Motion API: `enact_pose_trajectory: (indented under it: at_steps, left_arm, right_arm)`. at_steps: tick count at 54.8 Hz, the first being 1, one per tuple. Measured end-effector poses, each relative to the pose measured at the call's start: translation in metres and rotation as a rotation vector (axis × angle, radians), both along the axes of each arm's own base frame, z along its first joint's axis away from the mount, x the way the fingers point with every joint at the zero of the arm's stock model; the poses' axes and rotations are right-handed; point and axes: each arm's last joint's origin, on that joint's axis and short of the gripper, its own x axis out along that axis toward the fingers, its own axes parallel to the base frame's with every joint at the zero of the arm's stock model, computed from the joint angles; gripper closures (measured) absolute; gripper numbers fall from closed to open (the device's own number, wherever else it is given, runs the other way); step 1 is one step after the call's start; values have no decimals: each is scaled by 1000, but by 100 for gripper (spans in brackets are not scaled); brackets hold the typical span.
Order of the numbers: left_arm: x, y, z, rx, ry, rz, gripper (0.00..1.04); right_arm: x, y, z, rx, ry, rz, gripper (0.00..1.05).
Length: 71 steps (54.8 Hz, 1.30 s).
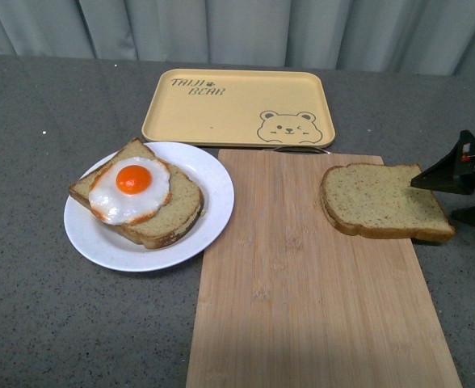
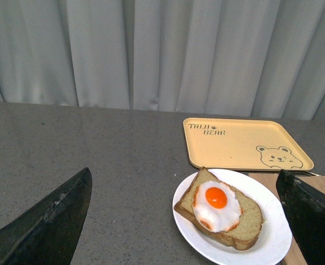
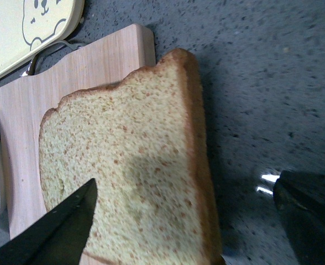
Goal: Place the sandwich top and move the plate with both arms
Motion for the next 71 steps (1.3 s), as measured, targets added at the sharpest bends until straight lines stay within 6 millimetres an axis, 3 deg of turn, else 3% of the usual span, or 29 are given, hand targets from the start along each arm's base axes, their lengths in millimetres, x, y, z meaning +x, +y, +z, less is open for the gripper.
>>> enact_pose_trajectory:
  at_steps: [12,18,26,33,39,45,56,71]
  left_arm:
    - [0,0,0,0,0,0,7]
    - [0,0,0,0,0,0,7]
    - [0,0,0,0,0,0,7]
    - [0,0,0,0,0,0,7]
    - [0,0,0,0,0,0,7]
    - [0,0,0,0,0,0,7]
    - [0,0,0,0,0,0,7]
    - [0,0,0,0,0,0,7]
  right_arm:
    - [14,15,-9,-7,36,7,50]
    - [15,15,-8,-2,46,8,73]
    - [7,22,12,46,-19,39,98]
    - [-1,40,41,130,-128,94,102]
    - [1,71,74,260,-248,148,102]
    - [4,109,87,359,-284,183,102]
    - [8,183,75,491,-192,219,102]
    - [15,237,37,526,-52,232,102]
